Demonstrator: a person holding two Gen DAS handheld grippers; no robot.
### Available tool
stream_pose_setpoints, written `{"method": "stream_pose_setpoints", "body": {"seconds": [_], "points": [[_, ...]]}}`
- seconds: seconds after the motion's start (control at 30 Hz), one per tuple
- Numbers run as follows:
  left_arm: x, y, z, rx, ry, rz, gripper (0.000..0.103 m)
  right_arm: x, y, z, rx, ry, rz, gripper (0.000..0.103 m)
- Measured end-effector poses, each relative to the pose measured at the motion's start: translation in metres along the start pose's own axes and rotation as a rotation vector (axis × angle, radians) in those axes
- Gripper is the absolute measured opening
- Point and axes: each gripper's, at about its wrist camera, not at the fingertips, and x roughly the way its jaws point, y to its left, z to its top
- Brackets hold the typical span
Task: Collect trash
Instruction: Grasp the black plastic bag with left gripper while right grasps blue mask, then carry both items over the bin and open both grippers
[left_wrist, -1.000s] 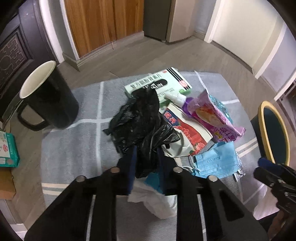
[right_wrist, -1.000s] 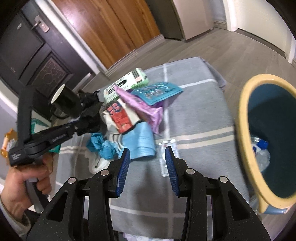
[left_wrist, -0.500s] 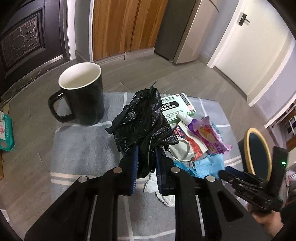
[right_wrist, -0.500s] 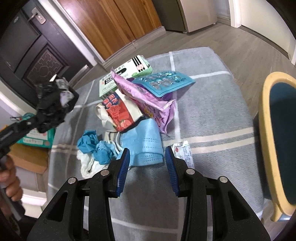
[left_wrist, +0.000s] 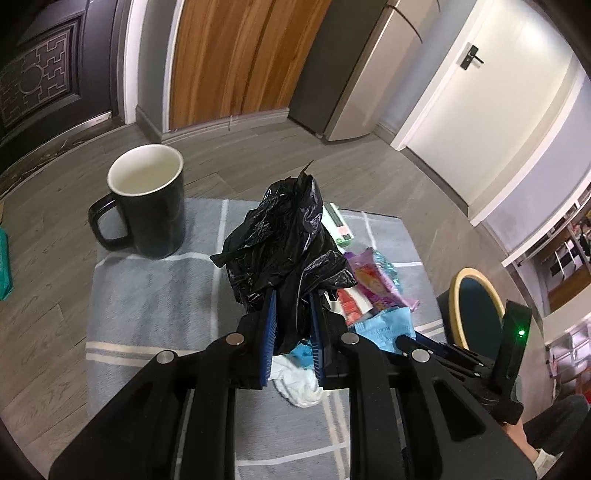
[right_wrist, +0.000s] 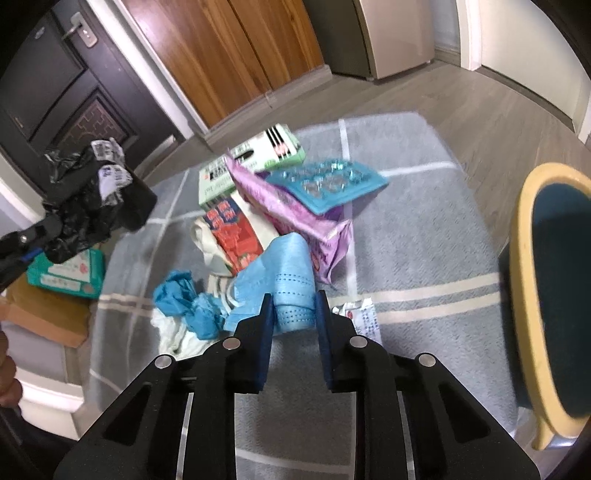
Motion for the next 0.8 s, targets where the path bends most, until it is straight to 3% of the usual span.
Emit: {"method": "stream_pose_setpoints", "body": {"seconds": [0.5, 0.8], "points": [[-0.013, -0.037, 0.008, 0.037, -0.036, -0.068, 0.016, -0.091, -0.035, 0.008, -0.004, -0.162, -0.006, 0.023], [-0.012, -0.084, 0.006, 0.109, -0.026, -0.118, 0.016, -0.137, -0.070, 0.004, 0.050, -0.242, -0.036, 0.023]]}}
